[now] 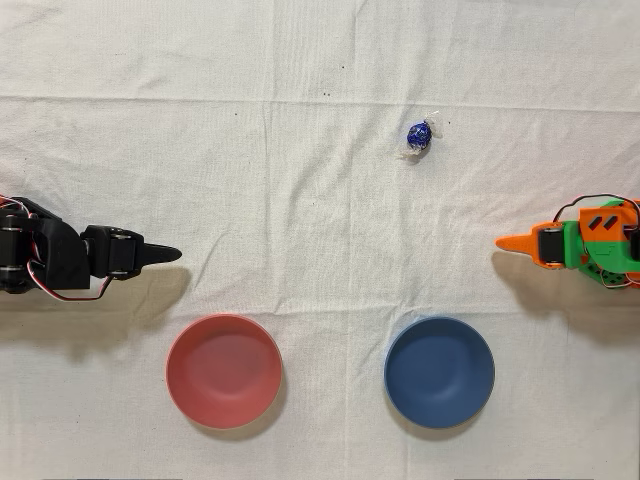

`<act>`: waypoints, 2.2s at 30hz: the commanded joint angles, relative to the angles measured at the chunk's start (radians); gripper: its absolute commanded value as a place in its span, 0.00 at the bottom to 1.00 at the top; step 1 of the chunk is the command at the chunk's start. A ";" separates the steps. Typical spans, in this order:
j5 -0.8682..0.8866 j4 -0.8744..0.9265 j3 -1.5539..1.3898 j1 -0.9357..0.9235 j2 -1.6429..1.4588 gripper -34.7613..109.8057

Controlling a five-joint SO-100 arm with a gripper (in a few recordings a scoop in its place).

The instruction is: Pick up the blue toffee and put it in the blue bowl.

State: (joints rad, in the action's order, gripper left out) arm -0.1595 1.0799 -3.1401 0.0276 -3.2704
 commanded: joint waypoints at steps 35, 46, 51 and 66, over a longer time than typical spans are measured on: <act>0.244 -0.020 1.137 -0.528 1.206 0.26; 0.072 -0.026 1.287 -0.672 1.437 0.37; 0.057 -0.020 1.315 -0.673 1.514 0.45; 0.032 0.000 1.387 -0.534 1.706 0.50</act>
State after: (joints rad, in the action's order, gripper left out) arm -0.1273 1.0799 -1.8208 -0.5108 -1.5616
